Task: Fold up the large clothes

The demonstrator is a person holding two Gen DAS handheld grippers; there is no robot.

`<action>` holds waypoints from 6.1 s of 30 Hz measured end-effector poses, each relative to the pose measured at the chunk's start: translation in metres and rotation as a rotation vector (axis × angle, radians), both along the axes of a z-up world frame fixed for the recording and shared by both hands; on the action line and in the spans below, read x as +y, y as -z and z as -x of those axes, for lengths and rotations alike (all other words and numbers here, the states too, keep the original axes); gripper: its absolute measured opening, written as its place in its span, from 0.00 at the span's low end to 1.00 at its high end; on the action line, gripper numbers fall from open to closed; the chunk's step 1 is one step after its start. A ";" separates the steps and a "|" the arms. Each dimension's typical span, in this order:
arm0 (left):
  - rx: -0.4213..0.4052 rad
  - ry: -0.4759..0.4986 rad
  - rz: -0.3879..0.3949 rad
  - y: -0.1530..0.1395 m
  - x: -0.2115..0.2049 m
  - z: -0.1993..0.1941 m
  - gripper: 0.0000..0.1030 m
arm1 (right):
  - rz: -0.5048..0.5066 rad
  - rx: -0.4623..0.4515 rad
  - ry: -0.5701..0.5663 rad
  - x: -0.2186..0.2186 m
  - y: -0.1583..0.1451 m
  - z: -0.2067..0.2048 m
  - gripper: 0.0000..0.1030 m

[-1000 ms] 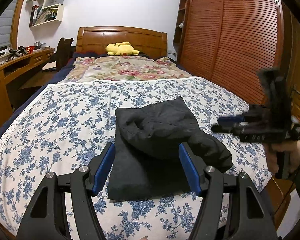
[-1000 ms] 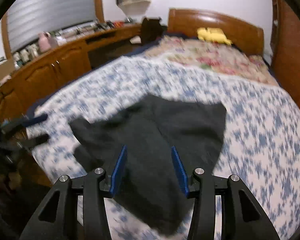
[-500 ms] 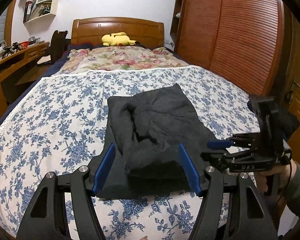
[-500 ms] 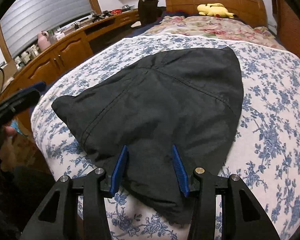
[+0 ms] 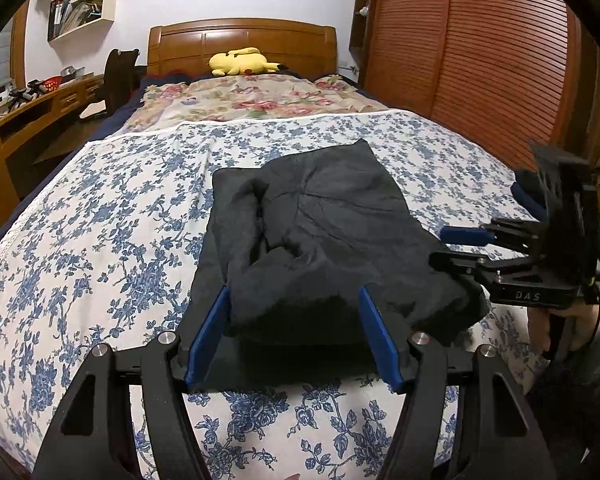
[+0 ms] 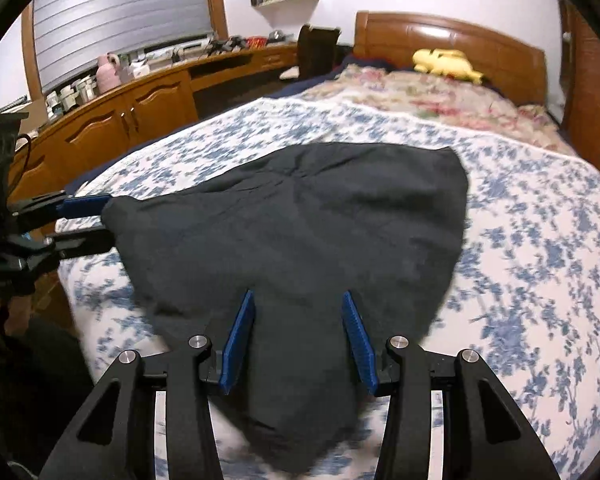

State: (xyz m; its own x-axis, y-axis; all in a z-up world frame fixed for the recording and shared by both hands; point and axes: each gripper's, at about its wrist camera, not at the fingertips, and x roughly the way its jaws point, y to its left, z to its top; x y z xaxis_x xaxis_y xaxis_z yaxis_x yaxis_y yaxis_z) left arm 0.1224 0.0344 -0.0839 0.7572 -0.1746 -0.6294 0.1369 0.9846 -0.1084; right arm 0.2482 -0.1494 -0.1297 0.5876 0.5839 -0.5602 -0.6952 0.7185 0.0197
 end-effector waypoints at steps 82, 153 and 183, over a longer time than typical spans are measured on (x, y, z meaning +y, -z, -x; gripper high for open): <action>0.110 -0.110 -0.074 0.058 0.046 0.008 0.51 | -0.024 0.004 -0.029 -0.010 -0.003 -0.012 0.80; 0.152 -0.069 0.098 0.083 0.072 -0.005 0.23 | -0.083 0.392 0.111 0.046 0.038 -0.261 0.66; -0.149 -0.323 0.044 -0.003 0.243 0.097 0.08 | 0.044 0.095 -0.047 0.257 -0.071 -0.114 0.18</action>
